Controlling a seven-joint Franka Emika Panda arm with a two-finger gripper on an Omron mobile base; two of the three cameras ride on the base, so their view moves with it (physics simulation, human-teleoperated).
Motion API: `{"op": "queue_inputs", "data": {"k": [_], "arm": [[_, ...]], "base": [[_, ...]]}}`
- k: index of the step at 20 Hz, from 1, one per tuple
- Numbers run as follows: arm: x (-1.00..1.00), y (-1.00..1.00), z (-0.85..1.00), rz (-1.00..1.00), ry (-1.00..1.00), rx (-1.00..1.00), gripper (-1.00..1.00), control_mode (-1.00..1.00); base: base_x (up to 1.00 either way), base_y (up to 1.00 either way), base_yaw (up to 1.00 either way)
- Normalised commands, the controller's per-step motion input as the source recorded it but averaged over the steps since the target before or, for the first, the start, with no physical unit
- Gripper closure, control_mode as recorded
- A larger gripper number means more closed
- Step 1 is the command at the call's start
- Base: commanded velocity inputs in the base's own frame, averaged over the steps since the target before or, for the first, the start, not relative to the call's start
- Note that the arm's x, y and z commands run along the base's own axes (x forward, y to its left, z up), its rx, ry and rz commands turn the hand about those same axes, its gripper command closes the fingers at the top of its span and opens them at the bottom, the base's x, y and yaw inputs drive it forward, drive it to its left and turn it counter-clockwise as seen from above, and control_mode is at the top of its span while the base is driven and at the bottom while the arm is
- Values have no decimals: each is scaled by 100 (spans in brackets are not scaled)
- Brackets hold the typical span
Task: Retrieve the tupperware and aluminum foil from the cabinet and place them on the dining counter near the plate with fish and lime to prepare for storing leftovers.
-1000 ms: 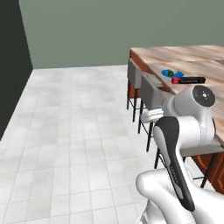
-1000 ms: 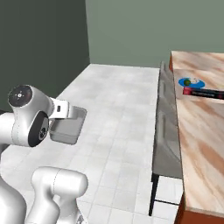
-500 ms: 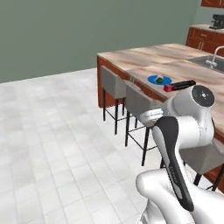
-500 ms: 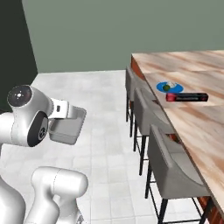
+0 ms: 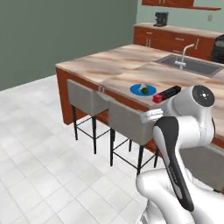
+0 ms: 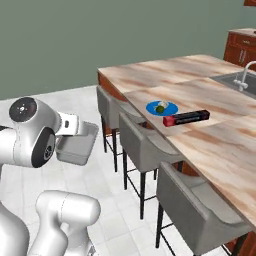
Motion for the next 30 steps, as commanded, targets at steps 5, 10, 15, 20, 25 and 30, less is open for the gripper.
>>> {"op": "queue_inputs", "data": {"k": [5,10,15,20,25,30], "arm": [[0,0,0,0,0,0,100,100],[0,0,0,0,0,0,100,100],[0,0,0,0,0,0,100,100],[0,0,0,0,0,0,100,100],[0,0,0,0,0,0,100,100],[0,0,0,0,0,0,100,100]], "base": [[100,74,-55],[100,76,-55],[100,75,-55],[100,75,-55],[100,66,-55],[97,54,-56]]}}
